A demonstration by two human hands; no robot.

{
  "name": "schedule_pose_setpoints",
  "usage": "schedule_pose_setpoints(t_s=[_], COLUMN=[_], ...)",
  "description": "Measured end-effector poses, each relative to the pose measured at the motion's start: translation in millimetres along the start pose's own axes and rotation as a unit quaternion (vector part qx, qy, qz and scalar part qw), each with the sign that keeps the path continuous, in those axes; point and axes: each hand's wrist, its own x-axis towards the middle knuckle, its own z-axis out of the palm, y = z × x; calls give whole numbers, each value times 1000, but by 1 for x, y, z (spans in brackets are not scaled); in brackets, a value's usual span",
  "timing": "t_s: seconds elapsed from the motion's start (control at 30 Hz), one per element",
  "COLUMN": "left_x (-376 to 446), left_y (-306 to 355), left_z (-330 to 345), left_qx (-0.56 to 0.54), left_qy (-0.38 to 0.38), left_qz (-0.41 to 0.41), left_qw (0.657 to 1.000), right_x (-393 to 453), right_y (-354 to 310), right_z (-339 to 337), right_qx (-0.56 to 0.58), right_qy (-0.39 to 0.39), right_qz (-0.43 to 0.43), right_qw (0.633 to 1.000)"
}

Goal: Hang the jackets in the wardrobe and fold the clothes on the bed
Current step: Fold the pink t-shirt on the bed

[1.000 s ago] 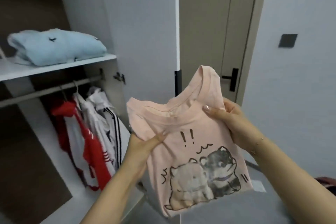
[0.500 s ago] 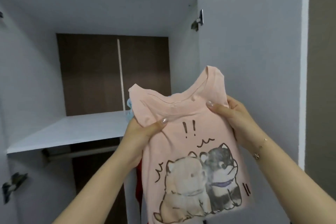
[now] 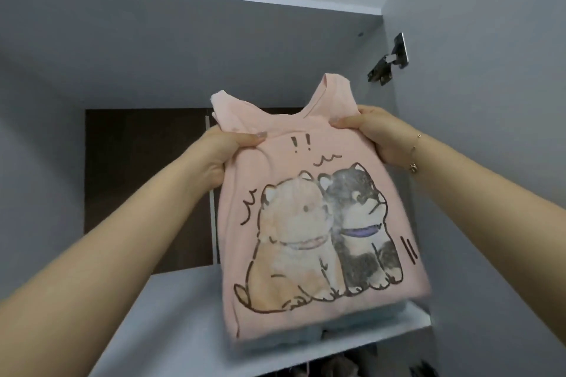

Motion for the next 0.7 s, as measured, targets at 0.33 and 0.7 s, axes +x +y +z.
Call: schedule_pose_setpoints(t_s=[0.33,0.7], left_x=[126,89], left_y=[-191,-211], left_z=[-31,-57], left_qx=[108,-9], left_qy=[38,10], left_qz=[-226,-304], left_qw=[967,953], right_x=[111,76], right_y=[226,244], right_z=[25,-2], right_qx=[-140,-21], right_qy=[-95,-262], right_qz=[254,279], right_qw=[952,924])
